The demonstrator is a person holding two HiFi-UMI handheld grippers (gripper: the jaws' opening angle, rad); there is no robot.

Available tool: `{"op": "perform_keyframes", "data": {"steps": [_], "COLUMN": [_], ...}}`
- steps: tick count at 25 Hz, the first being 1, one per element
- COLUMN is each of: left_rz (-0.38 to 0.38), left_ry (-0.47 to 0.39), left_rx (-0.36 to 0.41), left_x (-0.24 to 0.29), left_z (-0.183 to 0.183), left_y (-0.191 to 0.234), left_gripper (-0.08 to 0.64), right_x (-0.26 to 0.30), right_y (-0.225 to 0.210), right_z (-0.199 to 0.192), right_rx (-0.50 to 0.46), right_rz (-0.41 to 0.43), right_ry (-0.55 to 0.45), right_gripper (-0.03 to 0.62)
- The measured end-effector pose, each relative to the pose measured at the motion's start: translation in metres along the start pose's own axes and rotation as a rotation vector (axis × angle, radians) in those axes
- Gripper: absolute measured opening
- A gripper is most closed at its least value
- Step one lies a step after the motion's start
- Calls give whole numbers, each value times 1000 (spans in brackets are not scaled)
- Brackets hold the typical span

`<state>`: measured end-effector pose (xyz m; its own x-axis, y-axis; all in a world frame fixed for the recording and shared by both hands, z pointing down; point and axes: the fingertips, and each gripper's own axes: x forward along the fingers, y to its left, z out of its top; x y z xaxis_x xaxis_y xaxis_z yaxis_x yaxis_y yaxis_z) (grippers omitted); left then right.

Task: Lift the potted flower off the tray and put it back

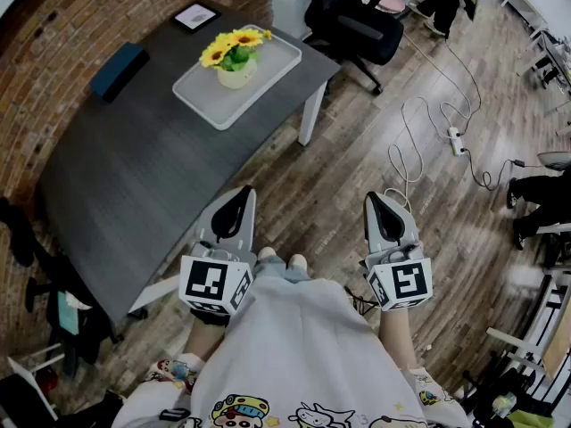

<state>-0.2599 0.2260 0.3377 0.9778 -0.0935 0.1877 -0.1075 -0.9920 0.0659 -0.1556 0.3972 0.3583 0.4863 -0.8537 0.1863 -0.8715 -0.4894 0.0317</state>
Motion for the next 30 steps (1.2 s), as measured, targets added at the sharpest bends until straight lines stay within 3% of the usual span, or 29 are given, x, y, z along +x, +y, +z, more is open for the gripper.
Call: {"op": "perform_keyframes", "data": {"steps": [9,19,30], "left_rz": [43,20,-15], "left_ry": [-13,6,-8], "left_rx": [-2,12,23], "left_x": [-1,1,80], "left_z": [-3,-8,9], "left_y": [-14,-19,26], "left_gripper": [23,103,137], "right_x": [-16,-7,69], "right_y": [-15,-16,-53], "right_z": [-7,-15,-11], "right_rx": [35,101,123], "right_rz": [23,54,41], "right_ry": [-24,-20,21], "right_gripper": [2,95,137]}}
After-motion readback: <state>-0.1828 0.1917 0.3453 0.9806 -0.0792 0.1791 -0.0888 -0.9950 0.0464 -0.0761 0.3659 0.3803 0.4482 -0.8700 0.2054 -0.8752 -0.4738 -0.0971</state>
